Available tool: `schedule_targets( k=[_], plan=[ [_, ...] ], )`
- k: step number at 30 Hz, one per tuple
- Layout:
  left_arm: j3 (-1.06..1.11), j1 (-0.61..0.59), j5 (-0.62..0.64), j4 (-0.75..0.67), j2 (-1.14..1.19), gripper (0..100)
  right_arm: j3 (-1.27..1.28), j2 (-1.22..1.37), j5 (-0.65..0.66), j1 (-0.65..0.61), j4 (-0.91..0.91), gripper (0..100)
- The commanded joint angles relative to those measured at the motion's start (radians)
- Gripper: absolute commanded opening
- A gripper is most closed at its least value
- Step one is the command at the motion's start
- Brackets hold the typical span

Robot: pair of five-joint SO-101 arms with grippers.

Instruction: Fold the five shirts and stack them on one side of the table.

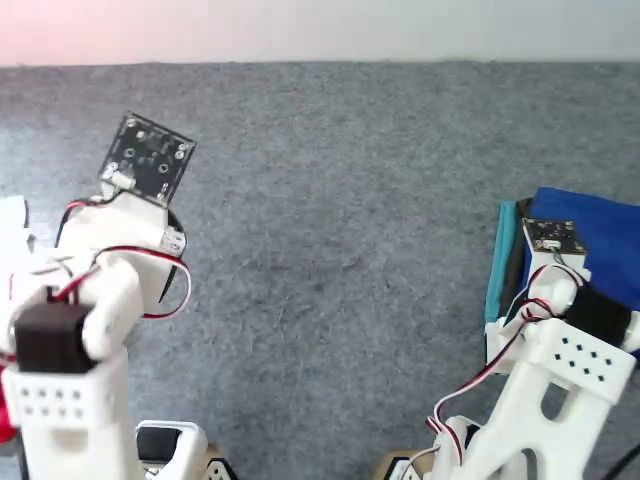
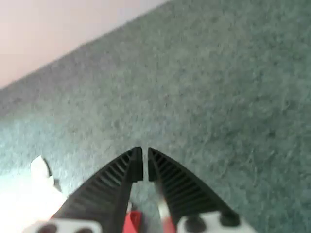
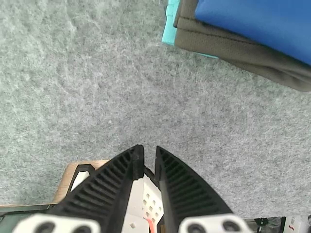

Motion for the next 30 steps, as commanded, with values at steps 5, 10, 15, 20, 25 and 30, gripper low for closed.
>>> schedule_targets(
  k=[5,10,15,20,25,30],
  plan=[
    [0.022,-0.295,-0.226,0.044,0.169,14,-0.006,-0.019,-0.012,-0.004,0.038,4.6],
    [0.107,-0.489,-0.390,0.003,0.293,18,-0.006,-0.018,-0.012,-0.004,0.038,4.6],
    [0.145,-0.614,-0.532,-0.094,0.463,20,-0.006,-0.018,-0.012,-0.004,0.038,4.6],
    [0.142,-0.672,-0.609,-0.152,0.692,20,-0.006,-0.018,-0.012,-0.004,0.038,4.6],
    [0.140,-0.695,-0.641,-0.153,0.844,20,-0.006,-0.018,-0.012,-0.004,0.038,4.6],
    [0.143,-0.687,-0.652,-0.158,0.895,20,-0.006,-0.018,-0.012,-0.004,0.038,4.6]
  ],
)
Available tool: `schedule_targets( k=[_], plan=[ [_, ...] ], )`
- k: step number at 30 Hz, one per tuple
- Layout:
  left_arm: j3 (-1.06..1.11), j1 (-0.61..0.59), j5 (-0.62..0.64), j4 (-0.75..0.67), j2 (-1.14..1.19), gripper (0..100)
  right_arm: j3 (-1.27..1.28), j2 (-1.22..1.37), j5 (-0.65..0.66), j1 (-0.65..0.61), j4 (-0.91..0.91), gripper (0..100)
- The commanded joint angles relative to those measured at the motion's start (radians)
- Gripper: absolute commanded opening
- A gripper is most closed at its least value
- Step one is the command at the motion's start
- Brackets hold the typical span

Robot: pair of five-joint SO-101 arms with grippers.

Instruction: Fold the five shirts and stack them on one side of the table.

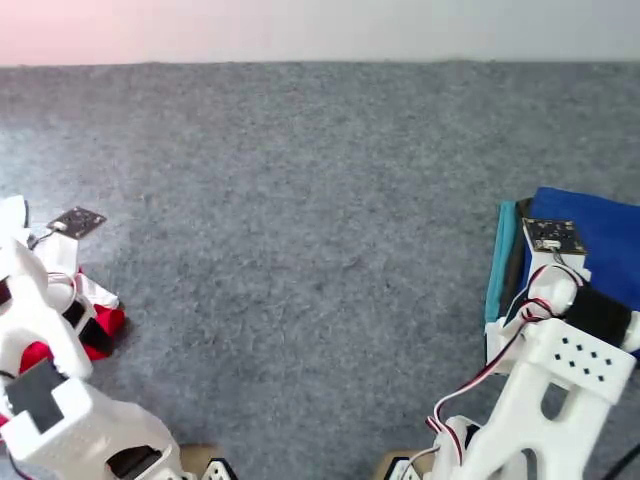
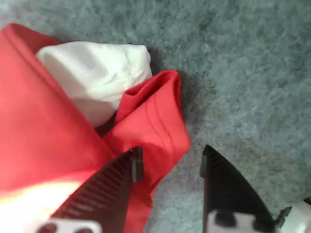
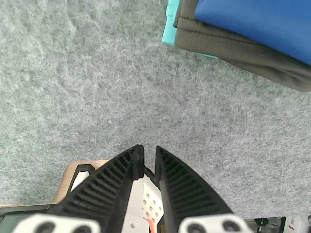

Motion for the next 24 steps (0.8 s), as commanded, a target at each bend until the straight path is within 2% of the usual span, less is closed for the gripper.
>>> schedule_targets(
  k=[1,9,14,19,24],
  plan=[
    [-0.005,0.005,-0.011,-0.018,0.014,20,-0.006,-0.018,-0.012,-0.004,0.038,4.6],
    [-0.010,0.028,0.000,-0.103,0.153,18,-0.006,-0.018,-0.012,-0.004,0.038,4.6],
    [-0.012,0.049,0.029,-0.132,0.167,3,-0.006,-0.018,-0.012,-0.004,0.038,4.6],
    [-0.010,0.064,0.029,-0.046,0.074,1,-0.006,-0.018,-0.012,-0.004,0.038,4.6],
    [-0.008,0.064,0.029,0.026,-0.130,1,-0.006,-0.018,-0.014,-0.004,0.036,4.6]
  ],
)
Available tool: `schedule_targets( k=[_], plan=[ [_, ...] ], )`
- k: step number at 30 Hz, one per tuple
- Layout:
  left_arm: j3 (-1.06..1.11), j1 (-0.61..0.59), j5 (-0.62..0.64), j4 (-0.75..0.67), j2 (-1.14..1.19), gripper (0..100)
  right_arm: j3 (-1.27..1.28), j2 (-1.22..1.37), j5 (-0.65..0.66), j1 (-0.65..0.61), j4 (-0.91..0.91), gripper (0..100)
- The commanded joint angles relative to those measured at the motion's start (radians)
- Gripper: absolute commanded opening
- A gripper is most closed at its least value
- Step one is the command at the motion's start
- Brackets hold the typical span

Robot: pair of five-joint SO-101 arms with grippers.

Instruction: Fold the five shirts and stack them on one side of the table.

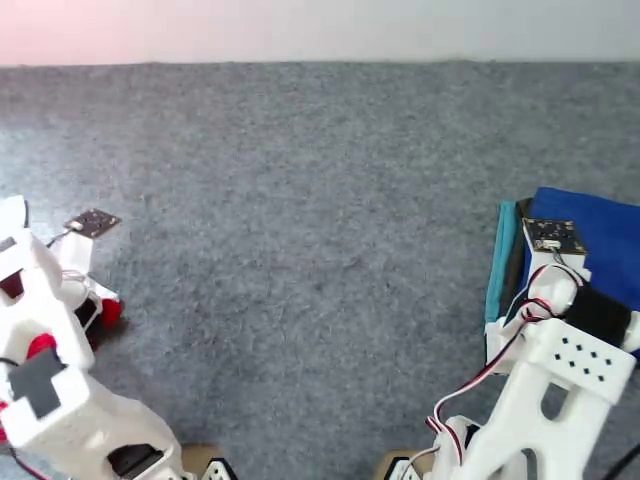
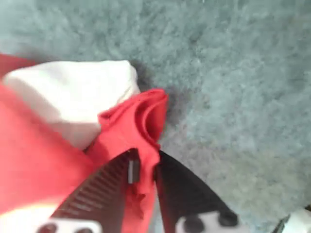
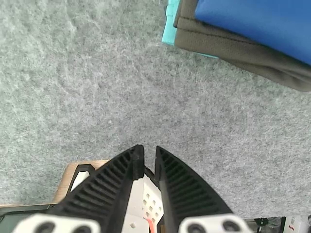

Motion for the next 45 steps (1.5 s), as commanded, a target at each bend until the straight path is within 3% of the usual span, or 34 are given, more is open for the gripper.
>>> schedule_targets(
  k=[1,6,11,19,26,33,38,41,45],
  plan=[
    [-0.005,0.012,0.009,0.048,-0.190,1,-0.006,-0.018,-0.014,-0.004,0.036,4.6],
    [-0.007,0.034,0.028,0.052,-0.470,1,-0.012,-0.018,-0.057,-0.007,0.035,4.6],
    [-0.074,0.140,0.233,0.018,-0.766,1,-0.021,-0.018,-0.115,-0.010,0.036,4.6],
    [-0.194,0.552,0.496,-0.023,-1.053,1,-0.021,-0.018,-0.117,-0.010,0.036,4.6],
    [-0.200,0.779,0.707,-0.210,-1.077,1,-0.021,-0.018,-0.117,-0.005,0.036,4.6],
    [-0.318,1.088,0.755,-0.318,-1.066,1,-0.021,-0.018,-0.118,-0.005,0.035,4.6],
    [-0.315,1.290,0.755,-0.321,-1.066,1,-0.020,-0.018,-0.118,-0.005,0.031,4.6],
    [-0.317,1.366,0.753,-0.307,-1.066,1,-0.020,-0.018,-0.118,-0.005,0.031,4.6],
    [-0.317,1.375,0.701,-0.212,-1.068,1,-0.020,-0.018,-0.118,-0.005,0.031,4.6]
  ],
)
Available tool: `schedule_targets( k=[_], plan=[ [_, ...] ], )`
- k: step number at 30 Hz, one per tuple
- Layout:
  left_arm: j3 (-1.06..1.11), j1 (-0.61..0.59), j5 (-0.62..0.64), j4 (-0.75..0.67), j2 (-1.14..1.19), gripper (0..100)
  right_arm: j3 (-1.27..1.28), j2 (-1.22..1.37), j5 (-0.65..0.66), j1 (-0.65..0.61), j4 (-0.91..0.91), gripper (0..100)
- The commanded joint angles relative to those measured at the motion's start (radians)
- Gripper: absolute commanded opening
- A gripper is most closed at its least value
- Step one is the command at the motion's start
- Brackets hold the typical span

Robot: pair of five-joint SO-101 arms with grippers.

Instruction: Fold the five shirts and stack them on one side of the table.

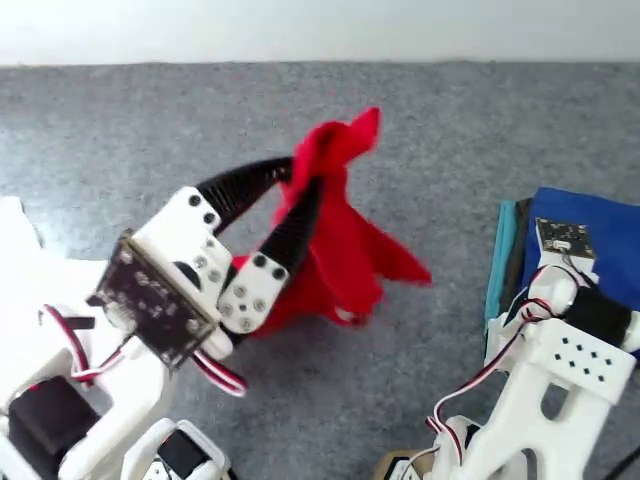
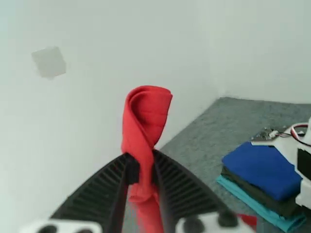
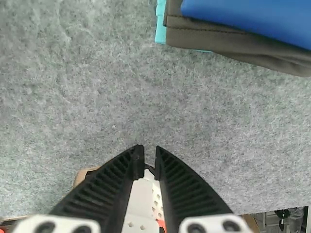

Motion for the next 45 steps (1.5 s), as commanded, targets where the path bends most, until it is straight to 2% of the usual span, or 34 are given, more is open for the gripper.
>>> schedule_targets(
  k=[1,7,11,14,18,23,26,29,35,37,41,45],
  plan=[
    [-0.035,0.012,-0.060,0.098,-0.008,1,-0.020,-0.018,-0.011,-0.005,0.031,4.6],
    [-0.033,-0.132,-0.072,0.399,-0.008,1,-0.018,-0.018,-0.006,-0.010,0.031,4.6],
    [-0.028,-0.348,-0.083,0.511,-0.008,1,-0.018,-0.018,-0.006,-0.010,0.031,4.6],
    [0.038,-0.520,-0.152,0.535,-0.015,1,-0.021,-0.018,-0.006,-0.012,0.033,4.6],
    [0.148,-0.721,-0.189,0.522,-0.015,1,-0.023,-0.018,-0.005,-0.076,0.035,4.6],
    [0.329,-0.905,-0.270,0.419,-0.012,1,-0.023,-0.005,-0.006,-0.363,0.030,5.0],
    [0.486,-0.985,-0.285,0.310,-0.008,1,-0.023,-0.004,-0.006,-0.539,0.008,5.0],
    [0.605,-1.022,-0.285,0.229,-0.008,2,-0.023,0.027,-0.005,-0.670,0.001,5.1],
    [0.653,-1.026,-0.281,0.236,-0.012,16,-0.112,0.239,-0.003,-0.866,-0.002,5.2],
    [0.653,-1.026,-0.279,0.238,-0.014,16,-0.215,0.328,-0.003,-0.918,0.007,6.3],
    [0.650,-1.068,-0.255,0.232,-0.014,17,-0.440,0.498,-0.006,-1.001,0.035,15.9],
    [0.624,-1.203,-0.235,0.227,-0.009,17,-0.589,0.633,-0.012,-1.081,0.035,24.2]
  ],
)
